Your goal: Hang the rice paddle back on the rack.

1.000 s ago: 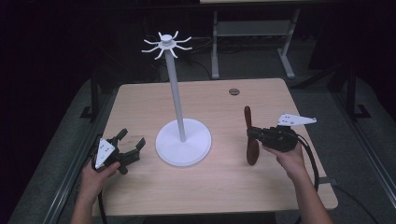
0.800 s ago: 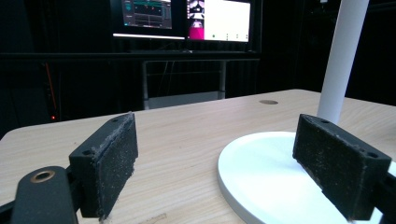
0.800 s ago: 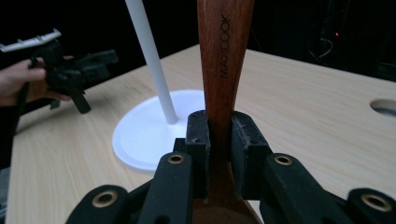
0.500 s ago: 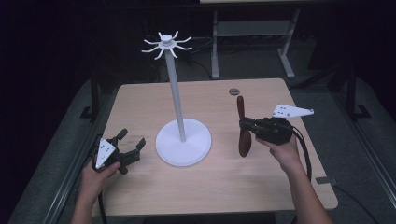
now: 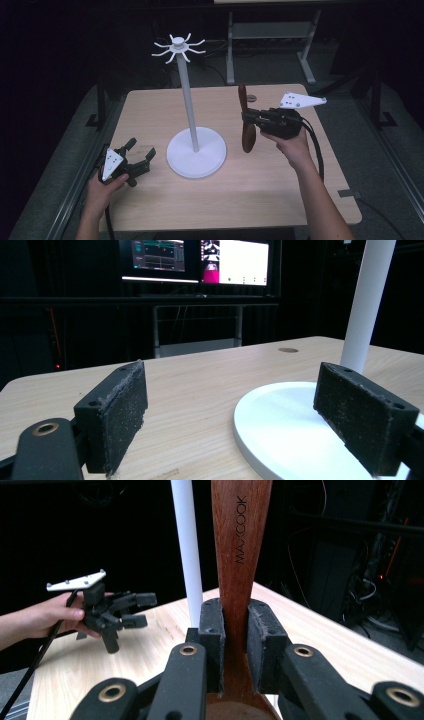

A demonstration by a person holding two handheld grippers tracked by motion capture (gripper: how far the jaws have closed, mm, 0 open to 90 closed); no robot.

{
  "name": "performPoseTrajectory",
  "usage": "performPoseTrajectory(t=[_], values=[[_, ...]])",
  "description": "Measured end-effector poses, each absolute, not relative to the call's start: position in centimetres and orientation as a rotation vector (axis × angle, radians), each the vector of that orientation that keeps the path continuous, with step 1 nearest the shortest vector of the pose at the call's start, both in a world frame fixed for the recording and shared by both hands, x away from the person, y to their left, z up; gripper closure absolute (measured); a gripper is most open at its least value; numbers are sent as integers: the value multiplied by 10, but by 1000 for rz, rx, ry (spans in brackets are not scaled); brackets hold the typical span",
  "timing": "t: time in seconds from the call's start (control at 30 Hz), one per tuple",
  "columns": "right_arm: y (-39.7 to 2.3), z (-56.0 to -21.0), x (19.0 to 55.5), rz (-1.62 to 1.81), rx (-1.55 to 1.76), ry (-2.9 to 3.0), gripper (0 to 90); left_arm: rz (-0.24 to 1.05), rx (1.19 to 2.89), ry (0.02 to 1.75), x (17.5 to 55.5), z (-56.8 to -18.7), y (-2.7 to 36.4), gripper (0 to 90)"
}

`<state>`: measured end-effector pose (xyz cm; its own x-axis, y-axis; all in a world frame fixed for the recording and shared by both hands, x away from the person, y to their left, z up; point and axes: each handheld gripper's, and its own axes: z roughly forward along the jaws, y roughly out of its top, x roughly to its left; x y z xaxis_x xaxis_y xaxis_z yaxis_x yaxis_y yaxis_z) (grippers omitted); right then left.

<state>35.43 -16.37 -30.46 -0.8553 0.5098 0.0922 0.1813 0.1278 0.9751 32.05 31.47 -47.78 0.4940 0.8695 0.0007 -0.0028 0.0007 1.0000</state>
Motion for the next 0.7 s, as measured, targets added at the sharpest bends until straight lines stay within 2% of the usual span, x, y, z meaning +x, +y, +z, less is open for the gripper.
performPoseTrajectory(t=[0.7], values=[[-128, -250, 369, 1873, 524, 2088, 779, 824, 1397, 821, 320, -478, 315, 133]])
